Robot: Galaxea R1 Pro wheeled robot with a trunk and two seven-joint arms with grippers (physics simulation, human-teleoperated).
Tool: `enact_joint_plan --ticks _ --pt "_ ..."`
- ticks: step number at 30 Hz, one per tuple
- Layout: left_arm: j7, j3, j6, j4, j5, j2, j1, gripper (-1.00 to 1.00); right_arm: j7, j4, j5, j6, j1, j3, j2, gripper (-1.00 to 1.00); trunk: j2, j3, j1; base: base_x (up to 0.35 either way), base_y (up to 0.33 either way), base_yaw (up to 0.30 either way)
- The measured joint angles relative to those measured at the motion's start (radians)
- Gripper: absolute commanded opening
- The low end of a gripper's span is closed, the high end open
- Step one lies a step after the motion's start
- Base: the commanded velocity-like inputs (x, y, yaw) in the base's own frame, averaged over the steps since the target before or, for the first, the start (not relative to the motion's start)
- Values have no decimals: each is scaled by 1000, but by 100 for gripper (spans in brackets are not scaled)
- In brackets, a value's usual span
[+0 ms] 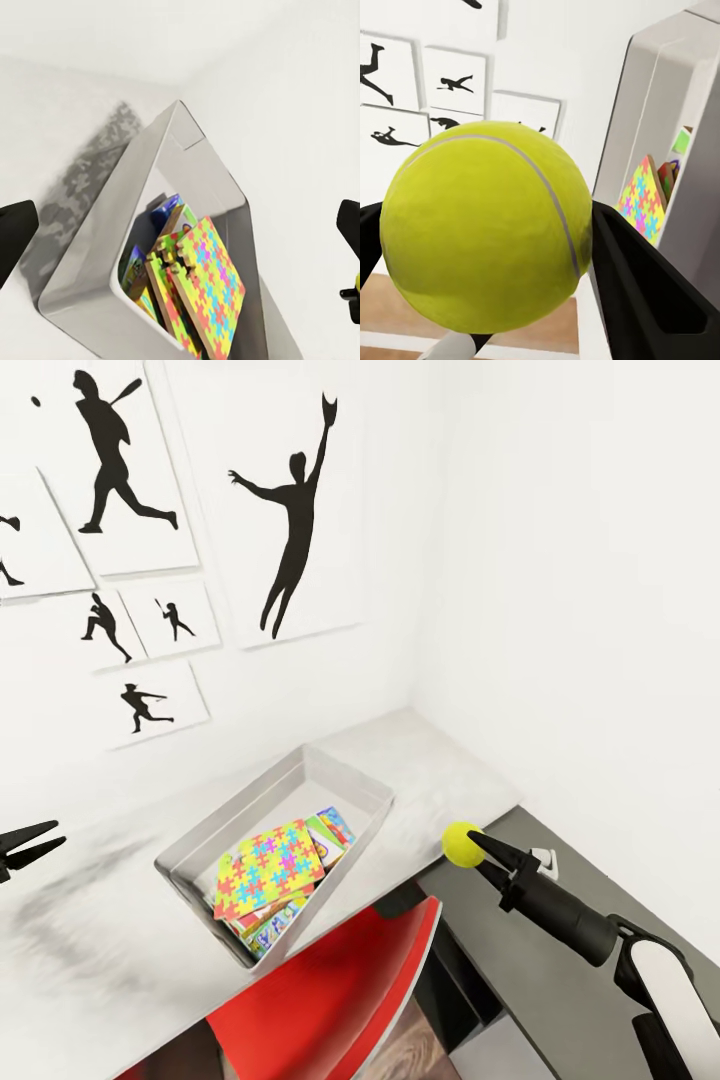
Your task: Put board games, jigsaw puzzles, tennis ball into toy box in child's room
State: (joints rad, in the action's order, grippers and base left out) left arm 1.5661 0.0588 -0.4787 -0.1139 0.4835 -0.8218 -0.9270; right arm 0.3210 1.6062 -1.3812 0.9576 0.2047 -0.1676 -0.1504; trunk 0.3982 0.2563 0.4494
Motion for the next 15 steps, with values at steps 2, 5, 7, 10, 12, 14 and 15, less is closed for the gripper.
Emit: enact_joint_plan --ticks 2,5,7,10,12,14,15 --pt "0 0 0 0 0 1 0 100 0 0 0 0 0 0 1 -100 0 -3 0 0 0 0" --pt "0 0 0 0 0 1 0 100 0 0 0 0 0 0 4 -100 0 -8 0 0 0 0" --pt "0 0 0 0 0 1 0 100 -1 0 0 0 0 0 6 -100 0 -11 0 0 0 0" --pt "0 0 0 0 0 1 0 100 -1 0 0 0 0 0 8 -100 0 -16 0 0 0 0" --pt "0 0 0 0 0 0 0 100 -1 0 1 0 0 1 9 -100 0 -20 0 0 0 0" --pt "0 0 0 0 0 0 0 100 -2 0 2 0 0 2 10 -100 0 -23 0 0 0 0" --pt "0 0 0 0 0 0 0 100 -2 0 2 0 0 2 10 -100 0 -25 0 0 0 0"
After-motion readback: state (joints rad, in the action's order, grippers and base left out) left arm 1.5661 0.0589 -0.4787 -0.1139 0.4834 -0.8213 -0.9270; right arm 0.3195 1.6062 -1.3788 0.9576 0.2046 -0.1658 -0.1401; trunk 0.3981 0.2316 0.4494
